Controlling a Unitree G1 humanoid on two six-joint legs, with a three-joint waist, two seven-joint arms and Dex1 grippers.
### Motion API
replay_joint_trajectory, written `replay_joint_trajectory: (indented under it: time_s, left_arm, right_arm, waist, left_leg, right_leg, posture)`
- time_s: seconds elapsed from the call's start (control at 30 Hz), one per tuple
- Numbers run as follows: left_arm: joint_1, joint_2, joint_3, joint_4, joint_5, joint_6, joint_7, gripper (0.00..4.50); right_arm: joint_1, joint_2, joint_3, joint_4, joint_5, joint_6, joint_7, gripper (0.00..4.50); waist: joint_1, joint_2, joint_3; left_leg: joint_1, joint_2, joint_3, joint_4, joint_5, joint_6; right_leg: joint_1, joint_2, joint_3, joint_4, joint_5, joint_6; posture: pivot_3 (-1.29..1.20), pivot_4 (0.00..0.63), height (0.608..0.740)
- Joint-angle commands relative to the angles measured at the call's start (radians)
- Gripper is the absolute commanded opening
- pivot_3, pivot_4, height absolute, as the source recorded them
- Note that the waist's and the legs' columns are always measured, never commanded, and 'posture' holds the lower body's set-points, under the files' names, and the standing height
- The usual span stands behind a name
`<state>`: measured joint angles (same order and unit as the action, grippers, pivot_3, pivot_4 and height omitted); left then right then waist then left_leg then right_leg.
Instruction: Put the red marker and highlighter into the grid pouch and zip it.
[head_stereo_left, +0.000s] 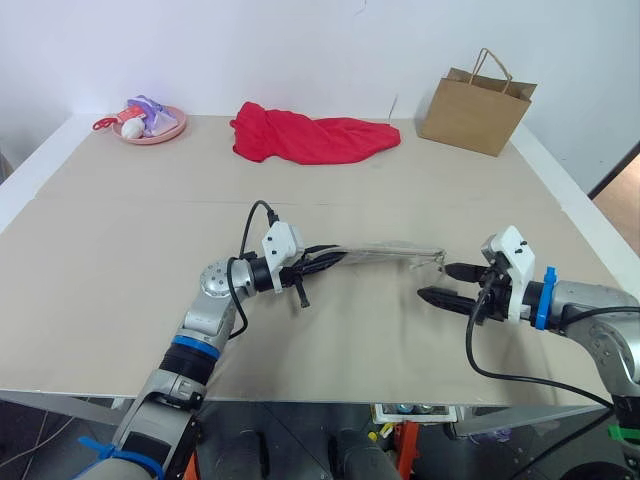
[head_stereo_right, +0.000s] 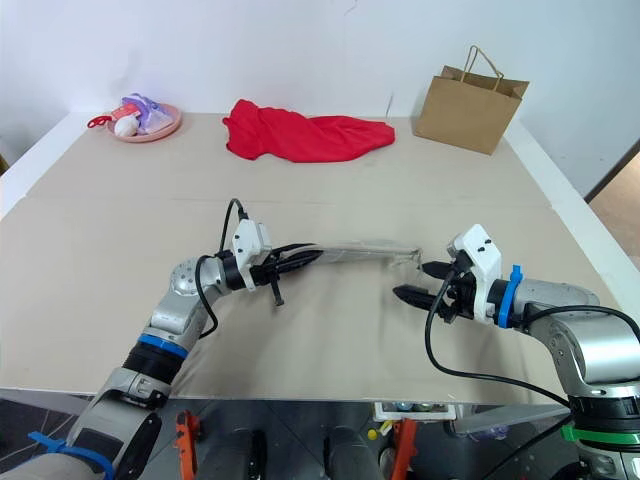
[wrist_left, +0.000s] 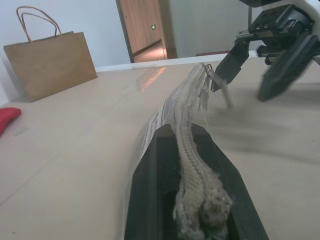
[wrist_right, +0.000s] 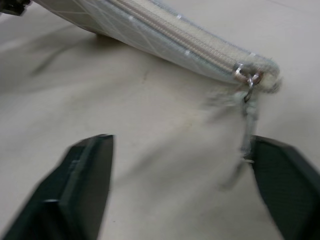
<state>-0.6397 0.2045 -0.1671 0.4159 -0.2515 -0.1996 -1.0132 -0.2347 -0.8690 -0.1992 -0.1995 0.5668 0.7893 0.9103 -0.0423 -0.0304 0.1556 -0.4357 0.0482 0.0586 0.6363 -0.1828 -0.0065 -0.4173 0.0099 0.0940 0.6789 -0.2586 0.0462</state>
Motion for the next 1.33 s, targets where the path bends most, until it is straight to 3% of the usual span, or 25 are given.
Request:
replay_joint_trajectory:
  time_s: [0.03, 0.17, 0.3, 0.33, 0.37, 0.43, 0.5, 0.7, 0.93, 1.13, 1.33]
  left_arm:
    - [-0.066, -0.011, 0.015, 0.038, -0.008, -0.080, -0.049, 0.00]
    - [-0.099, -0.011, -0.011, 0.105, 0.017, -0.172, -0.126, 0.00]
    - [-0.052, 0.031, -0.063, 0.121, 0.024, -0.177, -0.269, 1.31]
    - [-0.033, 0.040, -0.066, 0.108, 0.012, -0.158, -0.293, 1.31]
    - [-0.018, 0.048, -0.061, 0.093, 0.002, -0.134, -0.297, 1.85]
    - [0.003, 0.057, -0.039, 0.047, -0.022, -0.046, -0.273, 2.33]
    - [0.020, 0.063, -0.008, -0.018, -0.064, 0.088, -0.225, 3.26]
    - [0.050, 0.108, 0.116, -0.201, -0.213, 0.522, -0.036, 3.26]
    - [0.142, 0.200, 0.384, -0.407, -0.349, 0.866, 0.314, 3.26]
    - [0.322, 0.252, 0.557, -0.466, -0.344, 0.852, 0.458, 3.26]
    - [0.397, 0.210, 0.578, -0.478, -0.297, 0.771, 0.565, 3.26]
  right_arm:
    - [0.042, -0.053, -0.128, 0.021, 0.036, -0.010, 0.046, 4.36]
    - [0.120, -0.086, -0.223, 0.050, 0.021, -0.041, 0.057, 4.36]
    - [0.174, -0.090, -0.301, 0.051, 0.022, -0.053, 0.047, 4.45]
    - [0.189, -0.088, -0.312, 0.044, 0.022, -0.052, 0.047, 4.45]
    - [0.212, -0.087, -0.313, 0.032, 0.016, -0.056, 0.050, 4.45]
    - [0.242, -0.083, -0.311, 0.016, 0.007, -0.066, 0.051, 4.45]
    - [0.249, -0.081, -0.308, 0.014, 0.008, -0.071, 0.045, 4.45]
    - [0.206, -0.093, -0.273, 0.060, -0.010, -0.101, 0.053, 4.45]
    - [0.050, -0.019, -0.202, 0.218, -0.049, -0.221, 0.031, 4.45]
    - [-0.033, 0.092, -0.162, 0.321, -0.105, -0.309, -0.069, 4.45]
    - [0.026, 0.131, -0.105, 0.239, -0.128, -0.312, -0.084, 4.45]
  waist:
    - [0.003, 0.000, 0.000]
    - [0.012, 0.000, 0.000]
    - [0.007, 0.000, 0.000]
    - [0.006, 0.001, 0.000]
    - [0.005, 0.001, 0.000]
    - [0.000, 0.001, 0.000]
    - [0.000, 0.001, 0.000]
    - [-0.006, 0.001, 0.000]
    - [-0.010, 0.000, 0.001]
    - [-0.002, 0.000, 0.001]
    - [0.011, 0.000, 0.001]
  left_leg:
    - [0.000, 0.000, 0.000, 0.000, 0.000, 0.000]
    - [-0.001, 0.000, -0.002, 0.000, 0.000, 0.000]
    - [-0.001, 0.000, -0.003, 0.000, 0.000, 0.000]
    - [-0.001, 0.000, -0.004, 0.000, 0.000, 0.000]
    - [0.000, 0.000, -0.005, 0.000, 0.000, 0.000]
    - [0.000, 0.000, -0.006, -0.001, 0.000, 0.000]
    - [0.000, 0.001, -0.007, 0.000, 0.000, 0.000]
    - [0.003, 0.001, -0.008, 0.002, 0.000, 0.000]
    - [0.008, 0.003, -0.008, -0.001, 0.000, 0.000]
    - [0.009, 0.003, -0.007, -0.003, 0.000, -0.001]
    - [0.007, 0.000, -0.007, -0.002, 0.000, -0.001]
  right_leg:
    - [0.000, 0.000, 0.000, 0.000, 0.000, 0.000]
    - [0.000, 0.000, -0.003, -0.002, -0.001, 0.000]
    - [0.000, 0.000, -0.002, -0.001, 0.000, -0.001]
    - [0.000, 0.001, -0.002, -0.001, 0.000, -0.001]
    - [0.001, 0.001, -0.003, -0.001, 0.000, -0.001]
    - [0.002, 0.001, -0.005, -0.001, -0.001, -0.002]
    - [0.002, 0.001, -0.006, -0.001, -0.001, -0.002]
    - [0.005, 0.001, -0.006, -0.001, 0.000, -0.001]
    - [0.009, 0.002, -0.008, -0.001, -0.002, -0.003]
    - [0.009, 0.001, -0.008, -0.001, -0.003, -0.005]
    - [0.010, -0.005, -0.009, -0.001, -0.003, -0.004]
  posture:
    - [0.00, 0.150, 0.740]
    - [0.00, 0.150, 0.740]
    - [0.00, 0.150, 0.740]
    - [0.00, 0.150, 0.740]
    - [0.00, 0.150, 0.740]
    - [0.00, 0.150, 0.740]
    - [0.00, 0.150, 0.740]
    - [0.00, 0.150, 0.740]
    - [0.00, 0.150, 0.740]
    - [0.00, 0.150, 0.740]
    - [0.00, 0.150, 0.740]
